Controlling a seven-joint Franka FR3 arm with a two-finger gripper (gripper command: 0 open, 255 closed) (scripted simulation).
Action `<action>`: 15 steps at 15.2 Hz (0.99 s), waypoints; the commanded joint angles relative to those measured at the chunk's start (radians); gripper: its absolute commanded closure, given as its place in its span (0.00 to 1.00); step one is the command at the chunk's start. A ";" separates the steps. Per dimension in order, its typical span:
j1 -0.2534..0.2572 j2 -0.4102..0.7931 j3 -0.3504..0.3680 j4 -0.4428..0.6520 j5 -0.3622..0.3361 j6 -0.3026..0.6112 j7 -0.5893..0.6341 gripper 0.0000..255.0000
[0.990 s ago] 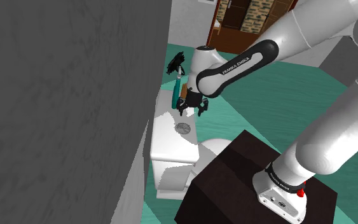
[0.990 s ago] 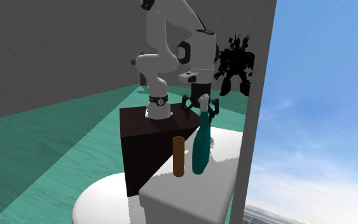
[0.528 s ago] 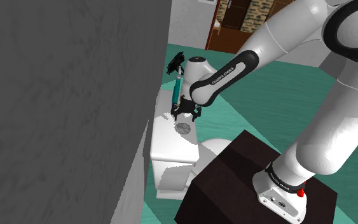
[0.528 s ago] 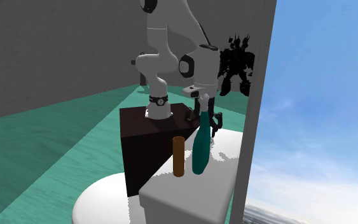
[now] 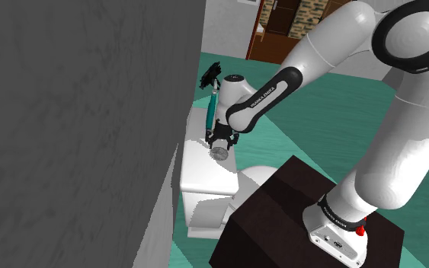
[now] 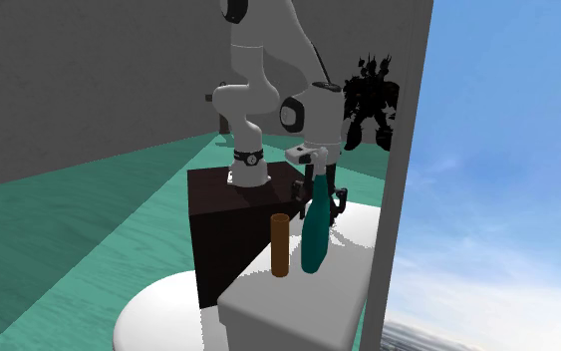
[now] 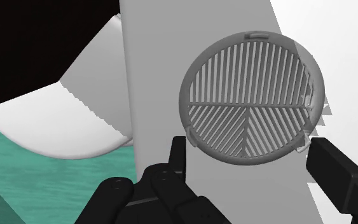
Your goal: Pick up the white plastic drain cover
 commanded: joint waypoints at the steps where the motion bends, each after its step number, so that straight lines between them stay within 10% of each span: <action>1: 0.000 0.003 0.000 0.000 -0.001 0.002 0.000 1.00; 15: -0.011 -0.104 0.020 -0.001 0.048 -0.102 -0.034 1.00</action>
